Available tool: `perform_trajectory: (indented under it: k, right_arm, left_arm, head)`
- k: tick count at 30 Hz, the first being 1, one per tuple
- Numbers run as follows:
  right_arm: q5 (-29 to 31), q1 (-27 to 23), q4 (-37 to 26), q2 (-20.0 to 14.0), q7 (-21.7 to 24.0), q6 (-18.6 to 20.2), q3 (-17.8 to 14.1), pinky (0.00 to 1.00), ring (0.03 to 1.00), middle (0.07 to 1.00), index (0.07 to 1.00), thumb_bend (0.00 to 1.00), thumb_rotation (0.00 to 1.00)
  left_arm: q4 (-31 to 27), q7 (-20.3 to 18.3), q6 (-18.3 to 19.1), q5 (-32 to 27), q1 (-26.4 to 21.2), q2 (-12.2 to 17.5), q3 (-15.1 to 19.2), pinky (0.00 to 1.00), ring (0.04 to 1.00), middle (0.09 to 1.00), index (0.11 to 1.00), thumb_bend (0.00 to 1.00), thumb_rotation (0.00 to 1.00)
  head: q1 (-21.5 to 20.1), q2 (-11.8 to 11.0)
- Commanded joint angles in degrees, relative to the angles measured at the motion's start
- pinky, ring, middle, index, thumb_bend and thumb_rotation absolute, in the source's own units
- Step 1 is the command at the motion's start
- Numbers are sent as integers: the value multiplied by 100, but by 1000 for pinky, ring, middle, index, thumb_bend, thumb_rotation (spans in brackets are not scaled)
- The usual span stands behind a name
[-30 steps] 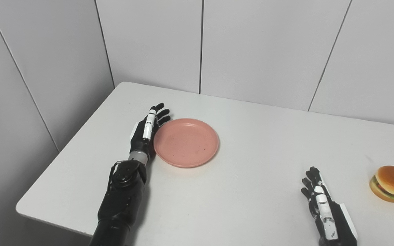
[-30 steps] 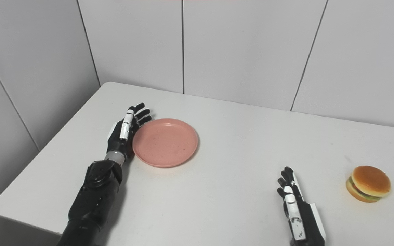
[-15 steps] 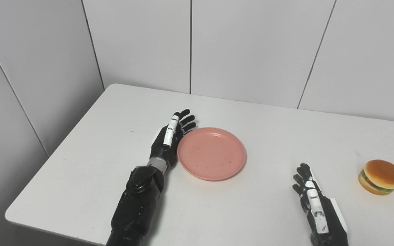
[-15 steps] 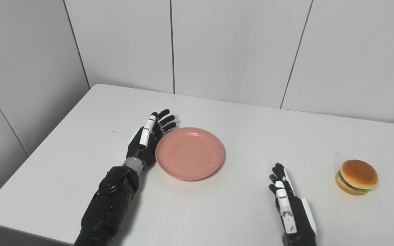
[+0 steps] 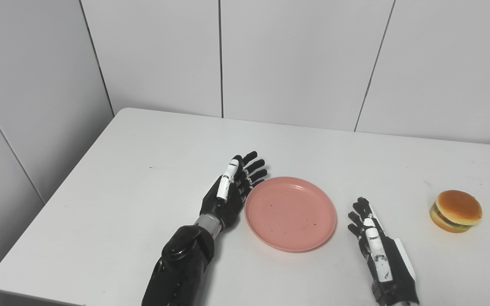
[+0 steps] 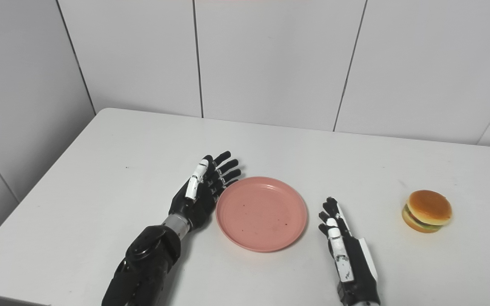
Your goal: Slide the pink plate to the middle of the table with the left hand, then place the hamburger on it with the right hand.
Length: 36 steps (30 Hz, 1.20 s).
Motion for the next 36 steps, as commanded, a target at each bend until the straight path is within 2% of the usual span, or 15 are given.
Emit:
perform_trajectory:
  k: [1,8,15,19,26,29,30,31,33,36]
  right_arm:
    - [16,-130,-243,72,-53,-14,1,952,952,968,971,196,1000]
    - [-23,-134,-297,77,-75,52,-41,969,973,982,973,197,1000]
    - [102,-184,-378,47,-136,53,-198,971,970,981,991,169,1000]
    - [-268,-192,-607,-106,-266,133,-229,956,961,971,975,205,1000]
    - [-493,-354,-1296,-375,-324,645,-446,939,954,969,972,256,1000]
    - [-680,-547,-1382,-588,-340,709,-528,948,947,969,980,383,993]
    - [-705,-627,-1396,-650,-352,770,-573,949,945,968,979,396,991]
    - [-718,-680,-1407,-689,-359,817,-603,959,948,965,975,456,968]
    - [-998,-805,-1413,-811,-436,889,-637,939,936,949,959,507,942]
    - [-982,-980,-1381,-893,-454,910,-752,933,923,942,948,571,862]
  left_arm:
    - [-62,-43,200,-47,35,-72,-72,868,882,891,887,334,1000]
    - [-83,-86,203,-16,117,-119,-144,897,880,881,869,343,1000]
    - [-79,-97,233,-61,129,-111,-112,923,900,900,893,340,1000]
    - [-68,-106,236,-78,134,-100,-113,925,904,906,897,342,1000]
    - [-58,-112,216,-174,157,-116,-65,901,889,892,884,340,1000]
    - [-55,-138,172,-177,178,-126,-60,895,888,892,886,338,1000]
    - [-55,-144,154,-170,188,-127,-63,894,888,891,885,338,1000]
    - [-55,-149,142,-164,196,-128,-64,896,888,892,885,339,1000]
    - [-61,-170,125,-151,211,-118,-69,895,887,892,886,339,1000]
    - [-83,-248,124,-164,232,-70,-69,896,890,894,890,337,1000]
  head:
    - [-51,8]
    - [-267,57]
    - [-475,88]
    - [-586,95]
    - [-945,74]
    - [-1063,50]
    - [-1092,46]
    - [-1092,46]
    - [-1246,14]
    - [-1478,-37]
